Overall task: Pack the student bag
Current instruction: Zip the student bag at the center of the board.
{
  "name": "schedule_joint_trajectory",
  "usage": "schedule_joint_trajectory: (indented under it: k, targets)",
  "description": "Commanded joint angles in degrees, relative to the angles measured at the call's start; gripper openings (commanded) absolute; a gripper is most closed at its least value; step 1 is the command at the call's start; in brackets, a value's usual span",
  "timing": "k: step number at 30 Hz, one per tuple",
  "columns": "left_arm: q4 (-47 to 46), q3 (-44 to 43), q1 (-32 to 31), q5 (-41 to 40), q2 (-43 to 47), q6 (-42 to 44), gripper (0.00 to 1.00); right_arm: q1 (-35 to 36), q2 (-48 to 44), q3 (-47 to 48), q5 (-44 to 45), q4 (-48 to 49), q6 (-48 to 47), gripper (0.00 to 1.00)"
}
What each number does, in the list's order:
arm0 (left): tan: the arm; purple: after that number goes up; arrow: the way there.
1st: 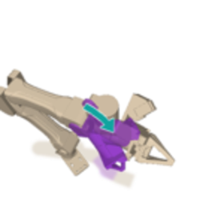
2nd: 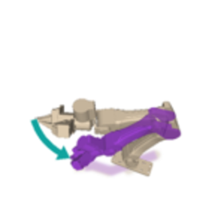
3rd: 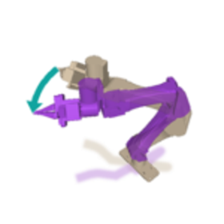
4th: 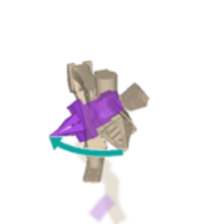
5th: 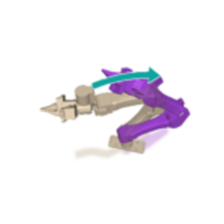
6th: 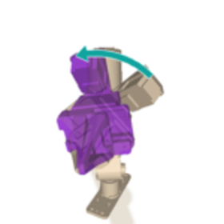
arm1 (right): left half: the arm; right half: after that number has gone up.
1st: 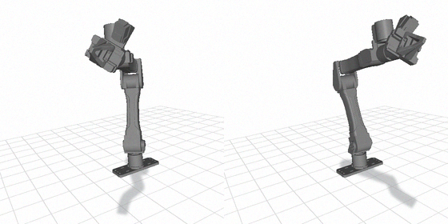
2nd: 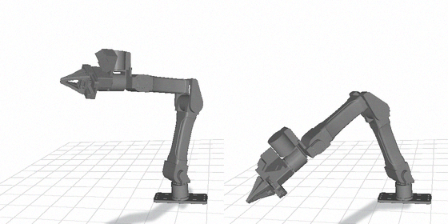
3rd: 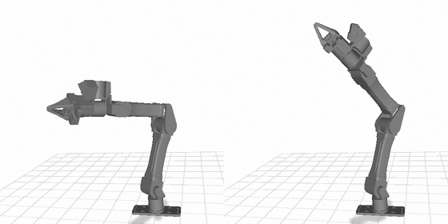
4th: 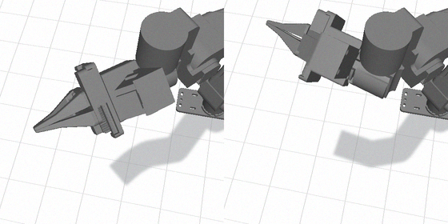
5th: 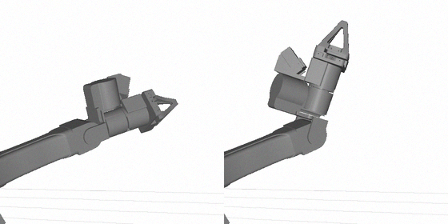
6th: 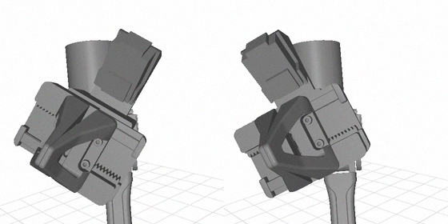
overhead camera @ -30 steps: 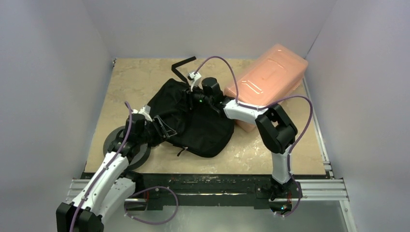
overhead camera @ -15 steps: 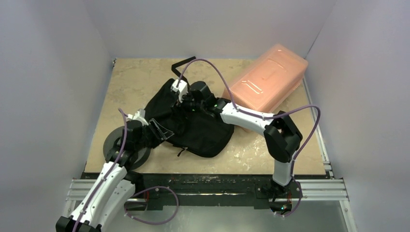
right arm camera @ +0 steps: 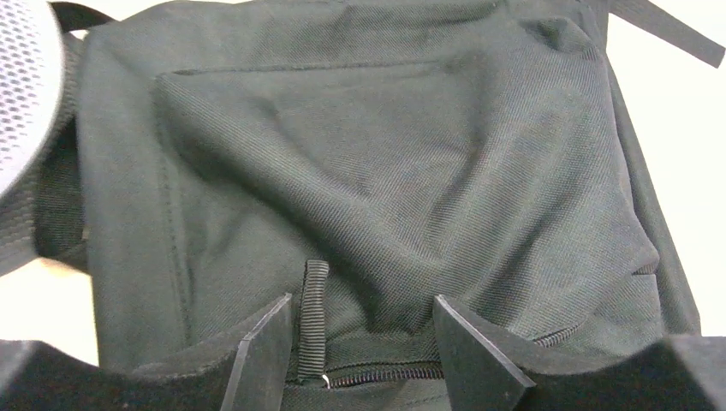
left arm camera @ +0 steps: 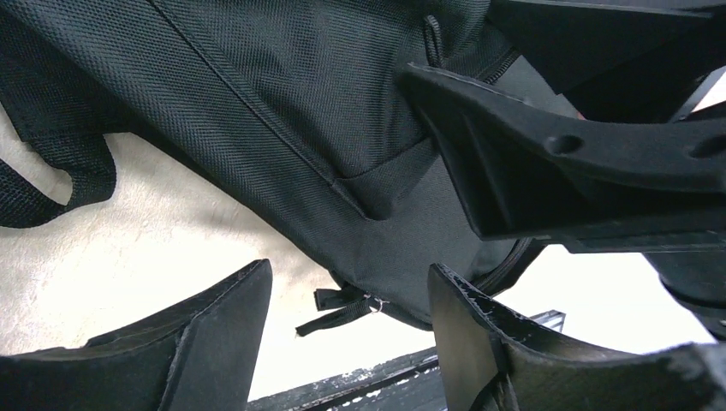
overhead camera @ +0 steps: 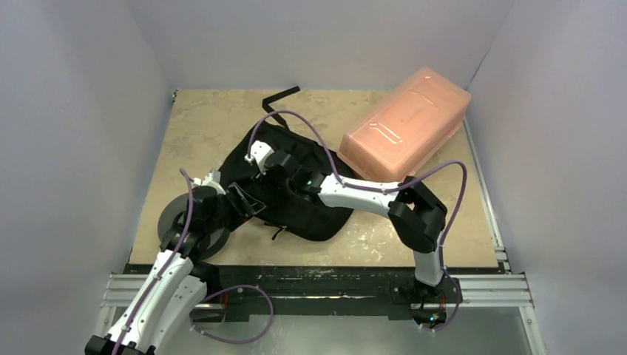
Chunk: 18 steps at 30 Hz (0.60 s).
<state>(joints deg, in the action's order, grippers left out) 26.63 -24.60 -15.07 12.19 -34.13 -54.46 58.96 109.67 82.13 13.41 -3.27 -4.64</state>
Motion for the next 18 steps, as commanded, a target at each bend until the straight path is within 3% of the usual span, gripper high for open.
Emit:
schedule_joint_trajectory:
  k: [1, 5, 12, 14, 18]
  targets:
    - [-2.9, -0.2, 0.2, 1.5, -1.3, -0.2, 0.67, 2.0, 1.4, 3.1, 8.0, -1.3, -1.9, 0.61]
    - [-4.9, -0.3, 0.2, 3.0, -3.1, -0.8, 0.64, 2.7, 1.5, 3.0, 8.2, -1.0, -2.2, 0.51]
    - [-9.7, -0.9, 0.2, 6.7, -7.9, -1.0, 0.48, 2.1, -1.4, 2.3, 2.3, 1.1, 2.2, 0.13]
    - [-11.9, -1.3, 0.2, 8.4, -10.4, -1.0, 0.50, 1.3, -2.3, 2.9, -0.1, 0.6, 4.0, 0.01]
    - [-13.7, -3.7, 0.2, 10.3, -16.2, 0.2, 0.60, -1.8, -4.1, 1.9, -6.7, 0.8, 10.0, 0.00]
